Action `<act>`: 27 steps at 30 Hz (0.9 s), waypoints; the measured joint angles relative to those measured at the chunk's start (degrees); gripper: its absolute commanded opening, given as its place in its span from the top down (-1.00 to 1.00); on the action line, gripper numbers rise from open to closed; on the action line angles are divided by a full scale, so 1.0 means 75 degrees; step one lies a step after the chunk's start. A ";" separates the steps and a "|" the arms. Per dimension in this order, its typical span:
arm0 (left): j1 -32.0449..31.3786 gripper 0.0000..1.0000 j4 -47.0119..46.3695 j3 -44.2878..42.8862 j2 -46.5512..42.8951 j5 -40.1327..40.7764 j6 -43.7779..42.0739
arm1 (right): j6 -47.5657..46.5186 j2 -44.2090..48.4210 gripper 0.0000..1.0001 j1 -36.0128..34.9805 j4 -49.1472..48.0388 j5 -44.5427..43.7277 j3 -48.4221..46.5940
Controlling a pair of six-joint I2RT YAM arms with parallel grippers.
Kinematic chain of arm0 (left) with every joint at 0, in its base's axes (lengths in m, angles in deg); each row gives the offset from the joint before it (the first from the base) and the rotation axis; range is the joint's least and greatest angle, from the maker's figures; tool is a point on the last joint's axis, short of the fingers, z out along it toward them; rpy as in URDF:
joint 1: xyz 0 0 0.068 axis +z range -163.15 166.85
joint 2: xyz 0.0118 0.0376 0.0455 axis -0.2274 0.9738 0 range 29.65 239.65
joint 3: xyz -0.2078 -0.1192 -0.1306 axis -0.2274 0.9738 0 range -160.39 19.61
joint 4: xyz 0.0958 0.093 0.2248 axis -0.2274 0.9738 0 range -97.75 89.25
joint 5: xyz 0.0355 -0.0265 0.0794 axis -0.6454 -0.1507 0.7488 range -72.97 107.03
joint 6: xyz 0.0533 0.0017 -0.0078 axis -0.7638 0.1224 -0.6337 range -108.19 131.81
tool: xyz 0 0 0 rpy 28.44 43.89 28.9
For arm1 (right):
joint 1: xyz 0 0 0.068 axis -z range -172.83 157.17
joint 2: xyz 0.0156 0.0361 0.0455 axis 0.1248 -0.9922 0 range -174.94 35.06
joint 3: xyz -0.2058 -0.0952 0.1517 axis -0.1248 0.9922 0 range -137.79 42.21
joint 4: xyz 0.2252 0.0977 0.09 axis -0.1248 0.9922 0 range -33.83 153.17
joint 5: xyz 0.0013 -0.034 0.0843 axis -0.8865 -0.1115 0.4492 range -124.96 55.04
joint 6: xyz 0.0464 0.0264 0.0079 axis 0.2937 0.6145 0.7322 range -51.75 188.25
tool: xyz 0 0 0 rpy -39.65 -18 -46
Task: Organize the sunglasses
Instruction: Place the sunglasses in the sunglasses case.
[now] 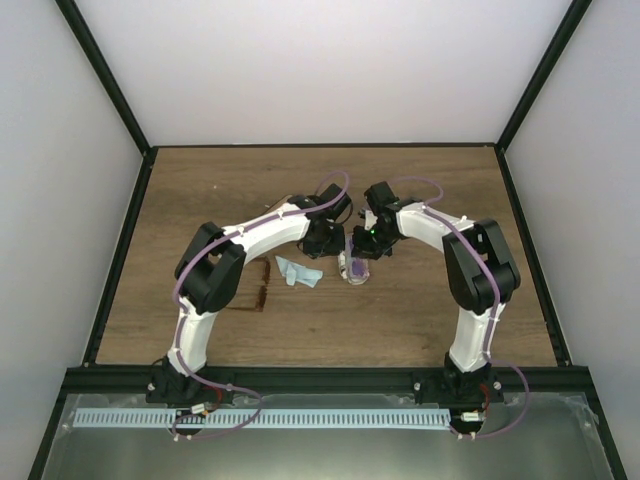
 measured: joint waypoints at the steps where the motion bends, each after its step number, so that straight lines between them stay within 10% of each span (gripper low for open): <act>1: 0.0000 0.61 0.0003 0.0000 0.0000 -0.0003 -0.0003 | 0.0015 -0.0017 0.96 0.0000 -0.0012 0.0003 0.0000; 12: 0.0000 0.61 0.0003 -0.0017 0.0000 -0.0029 -0.0006 | 0.0090 -0.0125 0.91 -0.0003 -0.0023 0.0064 -0.0015; 27: -0.0006 0.61 0.0058 -0.0099 0.0000 -0.0029 -0.0017 | 0.0187 -0.0236 0.28 -0.0017 0.0015 0.0003 -0.0061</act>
